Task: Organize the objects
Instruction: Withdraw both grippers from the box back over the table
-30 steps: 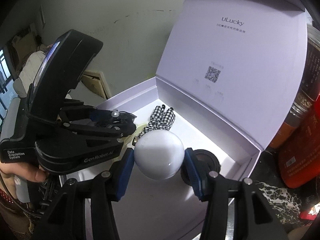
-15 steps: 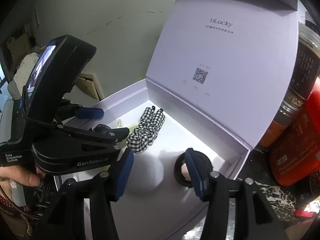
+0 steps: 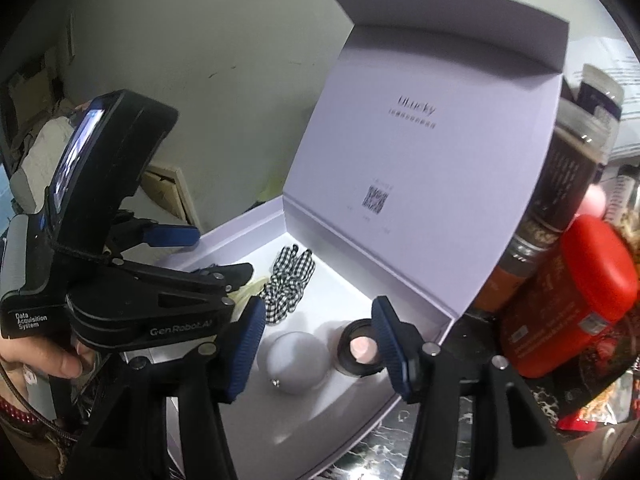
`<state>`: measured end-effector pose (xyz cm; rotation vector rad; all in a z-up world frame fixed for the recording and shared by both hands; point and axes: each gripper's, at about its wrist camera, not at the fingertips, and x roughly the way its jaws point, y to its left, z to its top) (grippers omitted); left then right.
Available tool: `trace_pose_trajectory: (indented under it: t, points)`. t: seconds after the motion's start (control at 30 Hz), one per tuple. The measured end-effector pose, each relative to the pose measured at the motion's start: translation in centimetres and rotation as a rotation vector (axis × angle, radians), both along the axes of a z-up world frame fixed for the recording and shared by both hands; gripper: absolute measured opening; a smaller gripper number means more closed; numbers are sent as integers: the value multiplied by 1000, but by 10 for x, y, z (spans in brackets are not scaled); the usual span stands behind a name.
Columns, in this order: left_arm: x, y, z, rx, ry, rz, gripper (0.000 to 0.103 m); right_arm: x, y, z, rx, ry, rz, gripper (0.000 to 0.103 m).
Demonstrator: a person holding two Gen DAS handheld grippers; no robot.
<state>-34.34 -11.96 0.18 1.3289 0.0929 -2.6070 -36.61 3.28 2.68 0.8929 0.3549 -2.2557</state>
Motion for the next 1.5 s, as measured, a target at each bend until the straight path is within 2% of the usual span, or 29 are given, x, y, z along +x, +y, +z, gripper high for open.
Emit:
trace_pose_trajectory:
  t: [0.17, 0.57, 0.73, 0.9, 1.07, 1.27, 1.5]
  points:
    - [12, 3, 17, -14, 47, 1, 64, 4, 5, 14, -16, 26, -23, 60]
    - [32, 7, 50, -53, 132, 1, 73, 26, 12, 40, -34, 102, -34, 63]
    - [37, 12, 49, -33, 137, 20, 74, 37, 23, 49, -35, 125, -51, 64]
    - [51, 26, 45, -39, 125, -7, 80, 49, 34, 55, -16, 136, -81, 65]
    - [68, 37, 46, -25, 119, -24, 81, 66, 44, 59, -3, 136, -101, 68]
    - [94, 44, 61, -4, 149, -30, 84, 91, 53, 69, -8, 138, -104, 69]
    - [128, 50, 83, -38, 185, -22, 89, 124, 65, 84, -27, 156, -119, 72]
